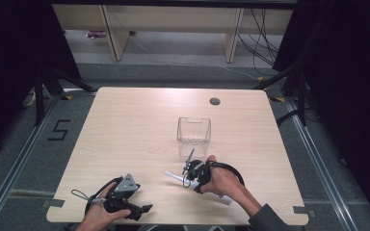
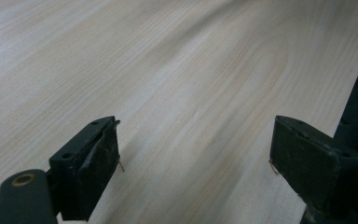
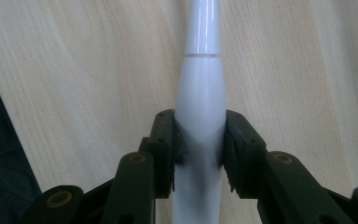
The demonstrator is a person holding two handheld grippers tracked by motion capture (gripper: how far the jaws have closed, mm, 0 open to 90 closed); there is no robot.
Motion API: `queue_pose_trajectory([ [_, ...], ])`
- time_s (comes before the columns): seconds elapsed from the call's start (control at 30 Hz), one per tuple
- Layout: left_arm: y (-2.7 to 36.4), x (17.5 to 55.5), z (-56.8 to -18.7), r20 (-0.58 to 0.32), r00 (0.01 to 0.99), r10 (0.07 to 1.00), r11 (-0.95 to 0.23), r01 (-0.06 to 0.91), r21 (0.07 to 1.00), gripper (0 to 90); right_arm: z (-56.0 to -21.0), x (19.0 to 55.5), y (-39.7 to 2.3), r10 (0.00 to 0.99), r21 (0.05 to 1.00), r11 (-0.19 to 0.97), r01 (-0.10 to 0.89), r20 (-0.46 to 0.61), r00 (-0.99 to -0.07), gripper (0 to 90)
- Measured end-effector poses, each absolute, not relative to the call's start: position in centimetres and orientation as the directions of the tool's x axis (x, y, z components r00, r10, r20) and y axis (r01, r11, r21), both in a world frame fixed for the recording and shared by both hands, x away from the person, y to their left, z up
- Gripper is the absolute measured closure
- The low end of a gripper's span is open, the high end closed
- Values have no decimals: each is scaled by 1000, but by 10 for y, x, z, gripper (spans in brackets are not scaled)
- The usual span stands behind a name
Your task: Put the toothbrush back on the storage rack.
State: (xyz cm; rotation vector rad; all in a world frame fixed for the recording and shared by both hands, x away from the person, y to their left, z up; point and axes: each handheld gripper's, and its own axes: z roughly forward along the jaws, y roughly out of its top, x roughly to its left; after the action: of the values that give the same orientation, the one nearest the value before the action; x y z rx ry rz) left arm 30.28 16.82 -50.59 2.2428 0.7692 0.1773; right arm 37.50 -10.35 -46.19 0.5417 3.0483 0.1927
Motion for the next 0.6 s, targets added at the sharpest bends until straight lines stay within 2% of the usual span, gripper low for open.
queue_pose_trajectory([
  [0.27, 168, 303, -507, -96, 810, 579, -546, 473, 691, 149, -444, 374, -117, 396, 259, 888, 379, -12, -918, 667],
  [0.4, 168, 303, -506, -94, 809, 580, -547, 472, 691, 149, -432, 375, -124, 390, 390, 847, 362, 6, -921, 667],
  [0.5, 168, 303, -506, -95, 809, 580, -546, 473, 691, 149, -424, 377, -130, 404, 453, 814, 365, 11, -915, 667],
  [0.6, 168, 303, -506, -95, 812, 576, -548, 470, 691, 149, -416, 379, -136, 419, 483, 791, 376, 20, -908, 667],
])
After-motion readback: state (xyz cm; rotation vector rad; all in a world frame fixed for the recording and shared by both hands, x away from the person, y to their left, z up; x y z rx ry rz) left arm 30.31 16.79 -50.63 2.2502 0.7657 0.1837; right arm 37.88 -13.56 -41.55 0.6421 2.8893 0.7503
